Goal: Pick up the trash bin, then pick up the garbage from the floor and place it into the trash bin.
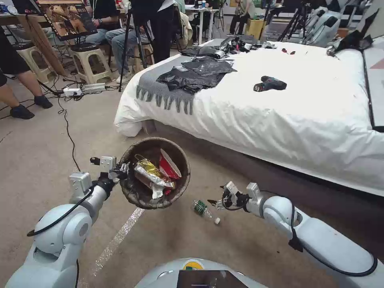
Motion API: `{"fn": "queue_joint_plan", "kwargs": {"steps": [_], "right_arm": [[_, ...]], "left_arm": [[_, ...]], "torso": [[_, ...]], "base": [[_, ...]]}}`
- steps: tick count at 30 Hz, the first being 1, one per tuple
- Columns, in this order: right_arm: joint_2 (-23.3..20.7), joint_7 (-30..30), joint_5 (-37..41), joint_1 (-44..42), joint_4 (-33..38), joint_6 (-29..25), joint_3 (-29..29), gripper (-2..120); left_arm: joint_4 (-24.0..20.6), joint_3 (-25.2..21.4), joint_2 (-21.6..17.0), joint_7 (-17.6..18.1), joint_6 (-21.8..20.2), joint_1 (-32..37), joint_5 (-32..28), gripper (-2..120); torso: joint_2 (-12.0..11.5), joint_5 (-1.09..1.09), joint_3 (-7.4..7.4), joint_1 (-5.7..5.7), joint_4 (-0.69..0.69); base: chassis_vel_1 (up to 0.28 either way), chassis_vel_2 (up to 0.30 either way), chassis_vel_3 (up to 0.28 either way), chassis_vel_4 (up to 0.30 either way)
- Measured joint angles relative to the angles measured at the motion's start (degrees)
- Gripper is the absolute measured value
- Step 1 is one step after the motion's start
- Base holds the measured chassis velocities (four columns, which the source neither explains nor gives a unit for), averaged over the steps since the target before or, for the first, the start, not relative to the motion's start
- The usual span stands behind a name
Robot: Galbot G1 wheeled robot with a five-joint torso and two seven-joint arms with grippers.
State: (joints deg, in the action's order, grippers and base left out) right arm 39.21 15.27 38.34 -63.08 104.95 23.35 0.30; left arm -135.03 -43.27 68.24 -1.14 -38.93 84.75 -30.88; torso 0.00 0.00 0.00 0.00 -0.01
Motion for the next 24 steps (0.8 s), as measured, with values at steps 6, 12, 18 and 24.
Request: {"fn": "queue_joint_plan", "kwargs": {"steps": [6,12,18,24], "right_arm": [[1.8,-1.6,-1.7,1.7,-2.8,0.7,-4.6,100],[3.3,-3.0,-3.0,3.5,-5.3,1.3,-7.6,100],[6.7,-5.2,-6.1,7.1,-9.3,2.6,-11.7,100],[9.5,-6.6,-8.6,8.7,-12.4,4.0,-13.9,100]], "left_arm": [[-0.1,0.0,-0.1,0.0,0.0,0.0,-0.1,2],[-0.3,0.0,0.0,-0.1,0.0,0.1,-0.1,2],[-0.9,0.1,0.4,-0.1,0.0,0.3,0.0,2],[-1.4,0.1,0.7,-0.1,0.0,0.7,0.2,2]], "torso": [[0.0,-0.01,0.0,0.0,0.01],[0.0,0.0,0.0,0.0,0.01],[0.0,-0.01,0.0,0.0,0.01],[0.0,-0.01,0.0,0.0,0.0]], "base": [[0.0,0.0,0.0,0.0],[0.0,0.0,0.0,0.0],[0.0,0.0,0.0,0.0],[0.0,0.0,0.0,0.0]]}}
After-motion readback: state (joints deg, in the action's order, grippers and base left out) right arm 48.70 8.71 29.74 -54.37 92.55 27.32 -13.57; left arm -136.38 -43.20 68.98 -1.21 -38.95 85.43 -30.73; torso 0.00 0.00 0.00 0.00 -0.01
